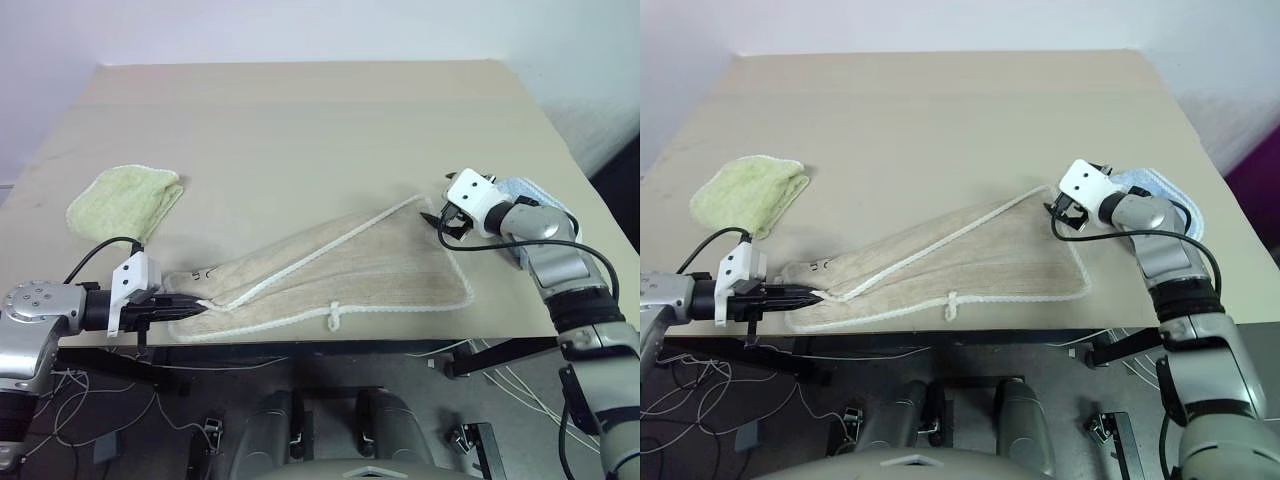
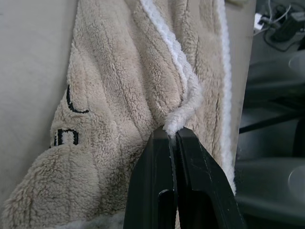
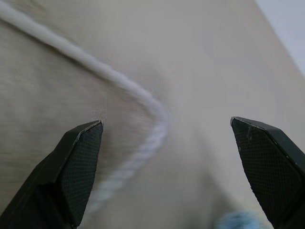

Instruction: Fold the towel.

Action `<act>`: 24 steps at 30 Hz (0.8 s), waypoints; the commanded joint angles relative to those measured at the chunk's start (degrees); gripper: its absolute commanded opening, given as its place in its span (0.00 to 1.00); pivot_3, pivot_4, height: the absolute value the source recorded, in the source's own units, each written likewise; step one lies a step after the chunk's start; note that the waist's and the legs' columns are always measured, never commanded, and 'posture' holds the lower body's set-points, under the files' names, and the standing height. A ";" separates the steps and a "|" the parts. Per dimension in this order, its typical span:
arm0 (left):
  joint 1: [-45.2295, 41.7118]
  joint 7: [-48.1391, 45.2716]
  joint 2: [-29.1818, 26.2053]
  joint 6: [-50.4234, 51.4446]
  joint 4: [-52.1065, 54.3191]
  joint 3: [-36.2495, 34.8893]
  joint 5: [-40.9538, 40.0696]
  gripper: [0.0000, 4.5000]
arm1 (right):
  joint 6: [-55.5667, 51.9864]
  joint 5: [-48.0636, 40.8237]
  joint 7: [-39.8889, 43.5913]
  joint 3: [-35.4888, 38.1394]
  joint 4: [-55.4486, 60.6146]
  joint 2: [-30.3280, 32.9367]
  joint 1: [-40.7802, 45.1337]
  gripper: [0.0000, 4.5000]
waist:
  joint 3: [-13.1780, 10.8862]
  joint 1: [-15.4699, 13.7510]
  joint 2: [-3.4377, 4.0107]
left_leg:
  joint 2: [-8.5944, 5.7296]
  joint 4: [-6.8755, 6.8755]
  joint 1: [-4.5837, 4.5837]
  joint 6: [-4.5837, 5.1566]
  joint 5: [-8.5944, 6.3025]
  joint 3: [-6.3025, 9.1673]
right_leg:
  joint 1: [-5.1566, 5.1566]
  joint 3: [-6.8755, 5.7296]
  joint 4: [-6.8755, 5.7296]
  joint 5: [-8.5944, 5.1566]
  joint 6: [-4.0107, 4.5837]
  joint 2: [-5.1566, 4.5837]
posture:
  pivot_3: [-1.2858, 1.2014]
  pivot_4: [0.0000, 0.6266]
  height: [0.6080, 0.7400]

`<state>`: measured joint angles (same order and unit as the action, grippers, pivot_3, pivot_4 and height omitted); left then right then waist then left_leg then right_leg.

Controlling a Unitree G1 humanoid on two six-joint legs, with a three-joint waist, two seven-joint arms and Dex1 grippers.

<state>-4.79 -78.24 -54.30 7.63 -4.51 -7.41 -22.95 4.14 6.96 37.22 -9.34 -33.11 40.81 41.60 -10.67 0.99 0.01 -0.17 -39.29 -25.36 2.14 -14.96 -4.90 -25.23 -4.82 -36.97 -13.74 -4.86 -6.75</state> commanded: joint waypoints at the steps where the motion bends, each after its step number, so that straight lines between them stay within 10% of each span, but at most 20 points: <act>1: -0.59 1.84 1.11 -0.55 0.50 -0.70 0.24 0.01 | 4.62 1.42 -0.11 0.02 -3.62 -0.90 3.36 1.00 | 0.00 0.01 0.00 | 0.00 0.00 0.00 -0.01 0.00 0.00 | 0.00 0.00 0.00 0.00 0.00 -0.01 | 0.52 0.24 0.71; 18: -2.70 2.27 2.40 7.25 0.38 -0.47 -2.87 0.01 | 5.55 1.51 0.18 1.55 -0.87 -1.75 -0.15 1.00 | 0.00 0.01 0.00 | 0.00 -0.04 0.00 -0.05 0.04 0.00 | 0.01 0.01 -0.10 0.00 -0.01 0.01 | 0.52 0.24 0.71; 24: -3.27 3.20 3.00 4.05 -0.58 1.14 0.95 0.37 | 4.91 1.38 0.01 1.85 0.56 -1.85 -1.14 1.00 | 0.00 -0.12 0.00 | 0.00 -0.04 0.01 -0.06 0.05 0.00 | 0.02 0.01 -0.11 0.00 -0.01 0.01 | 0.52 0.24 0.71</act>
<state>-7.57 -75.17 -51.05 13.34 -5.09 -7.01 -23.34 8.97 8.74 37.69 -9.38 -34.95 38.38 40.50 -10.67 0.87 0.01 -0.18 -39.34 -25.35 2.08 -14.91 -4.91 -25.21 -4.81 -37.08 -13.74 -4.87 -6.74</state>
